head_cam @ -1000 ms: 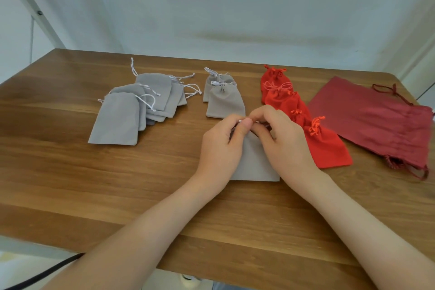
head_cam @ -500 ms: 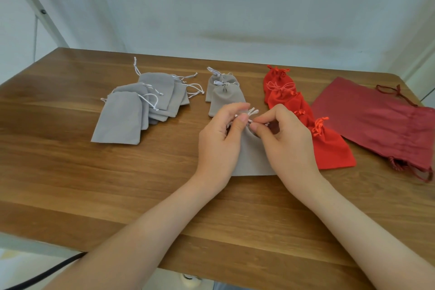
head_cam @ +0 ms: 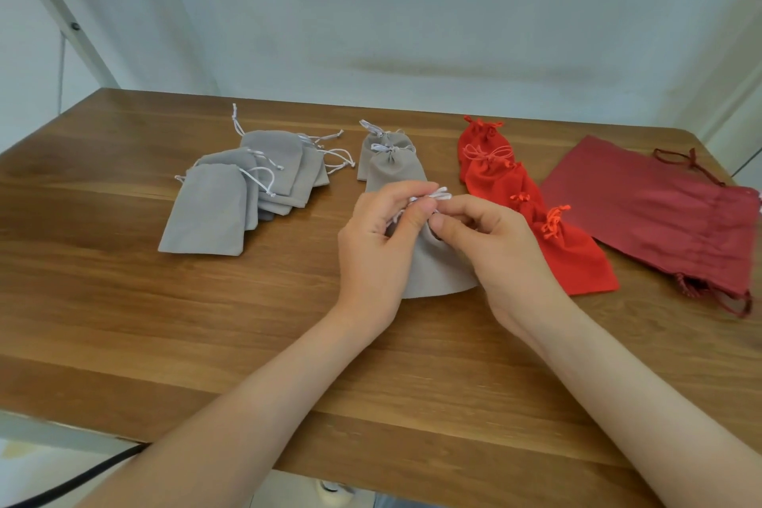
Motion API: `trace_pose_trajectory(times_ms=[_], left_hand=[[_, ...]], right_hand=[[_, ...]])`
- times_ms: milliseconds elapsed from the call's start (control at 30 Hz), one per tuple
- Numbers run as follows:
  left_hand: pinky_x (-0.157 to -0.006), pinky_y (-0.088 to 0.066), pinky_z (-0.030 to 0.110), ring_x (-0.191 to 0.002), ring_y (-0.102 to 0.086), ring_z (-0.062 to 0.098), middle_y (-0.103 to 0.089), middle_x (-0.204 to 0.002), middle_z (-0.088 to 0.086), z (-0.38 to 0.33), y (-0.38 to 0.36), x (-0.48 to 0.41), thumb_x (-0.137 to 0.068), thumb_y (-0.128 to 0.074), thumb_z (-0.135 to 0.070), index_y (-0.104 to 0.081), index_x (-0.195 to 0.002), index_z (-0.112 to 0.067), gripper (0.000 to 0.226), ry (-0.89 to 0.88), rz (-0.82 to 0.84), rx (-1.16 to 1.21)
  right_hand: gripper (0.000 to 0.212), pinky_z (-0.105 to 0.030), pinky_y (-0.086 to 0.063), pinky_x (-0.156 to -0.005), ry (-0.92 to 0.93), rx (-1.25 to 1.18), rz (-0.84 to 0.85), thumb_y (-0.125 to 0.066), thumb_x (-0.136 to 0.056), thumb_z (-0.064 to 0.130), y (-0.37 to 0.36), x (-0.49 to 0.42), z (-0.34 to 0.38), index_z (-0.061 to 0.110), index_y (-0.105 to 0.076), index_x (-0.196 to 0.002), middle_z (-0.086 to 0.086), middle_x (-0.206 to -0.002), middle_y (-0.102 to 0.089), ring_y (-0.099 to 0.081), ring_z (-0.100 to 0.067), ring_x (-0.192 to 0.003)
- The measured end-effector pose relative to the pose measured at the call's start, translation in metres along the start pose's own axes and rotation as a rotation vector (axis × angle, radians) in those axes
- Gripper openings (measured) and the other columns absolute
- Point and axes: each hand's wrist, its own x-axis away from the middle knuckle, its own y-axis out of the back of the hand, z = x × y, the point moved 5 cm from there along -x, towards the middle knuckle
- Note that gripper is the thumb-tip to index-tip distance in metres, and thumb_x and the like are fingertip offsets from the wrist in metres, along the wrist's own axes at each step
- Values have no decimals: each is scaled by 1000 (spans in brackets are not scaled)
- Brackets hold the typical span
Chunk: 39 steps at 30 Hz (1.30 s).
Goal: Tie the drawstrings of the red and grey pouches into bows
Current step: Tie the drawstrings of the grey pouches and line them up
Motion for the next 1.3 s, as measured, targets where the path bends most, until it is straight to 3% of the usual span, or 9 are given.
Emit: trace_pose_trajectory(times_ms=[133, 300, 400, 500, 567, 733, 867, 1000, 1300], left_hand=[[-81, -42, 11, -95, -58, -2, -65, -100, 3, -3, 0, 0, -88, -65, -20, -67, -96, -37, 20, -3, 4, 12], [-88, -48, 29, -101, -64, 18, -72, -99, 0, -4, 1, -6, -87, -65, -17, -71, -100, -25, 16, 54, 100, 156], [-85, -51, 26, -97, -67, 12, -74, -97, -3, -6, 1, -9, -88, -64, -12, -70, -101, -24, 19, 98, 178, 183], [-79, -47, 14, -87, -65, 1, -72, -92, -13, -9, 2, -9, -88, -65, -16, -72, -99, -25, 16, -100, 170, -144], [-75, -41, 9, -82, -58, 2, -70, -86, -13, -9, -1, -6, -87, -64, -18, -74, -98, -19, 15, -303, 153, -406], [-77, -36, 3, -86, -53, 2, -63, -88, -16, -5, -2, -6, -88, -61, -16, -73, -97, -13, 16, -384, 94, -498], [-74, -41, 7, -82, -57, -5, -62, -80, -27, 1, -1, -8, -91, -59, -19, -72, -91, -24, 15, -147, 96, -292], [-70, -46, 14, -74, -60, -5, -69, -75, -20, 10, -4, -10, -93, -57, -14, -69, -83, -30, 22, 143, 127, -12], [-71, -45, 26, -75, -60, 10, -68, -77, -3, 20, -14, -9, -87, -59, -17, -72, -76, -19, 17, 347, 230, 393]], right_hand=[[16, -19, -43, -71, 19, -32, -13, -68, -82, 5, 4, -3, 0, 22, -69, -80, -3, -83, -64, -55, -7, -70], [5, -22, -43, -72, 31, -27, 124, -67, -81, 4, 8, -9, 5, 7, -64, -79, 2, -73, -63, -54, -9, -73], [5, -29, -47, -75, 21, 43, 173, -63, -85, 2, 15, -10, 8, 6, -64, -82, -1, -78, -67, -59, -15, -78], [4, -28, -42, -71, 96, 339, 172, -66, -86, 8, 23, -12, 11, 10, -68, -83, -10, -75, -67, -57, -16, -71], [3, -18, -41, -67, 154, 556, 137, -66, -86, 14, 24, -12, 12, 14, -69, -84, -3, -76, -69, -59, -12, -70], [7, -10, -37, -63, 275, 731, 86, -61, -91, 17, 17, -9, 14, 22, -63, -85, 8, -74, -63, -54, -1, -72], [8, -7, -35, -61, 358, 753, 80, -60, -91, 14, 13, -7, 16, 20, -64, -87, 21, -65, -53, -51, 12, -66], [7, -7, -35, -60, 392, 779, 54, -60, -92, 13, 10, -5, 14, 12, -67, -91, 22, -62, -50, -50, 13, -64], [14, -10, -35, -59, 255, 681, 63, -56, -93, 9, 12, -8, 7, 13, -69, -88, 10, -62, -57, -53, 4, -65]])
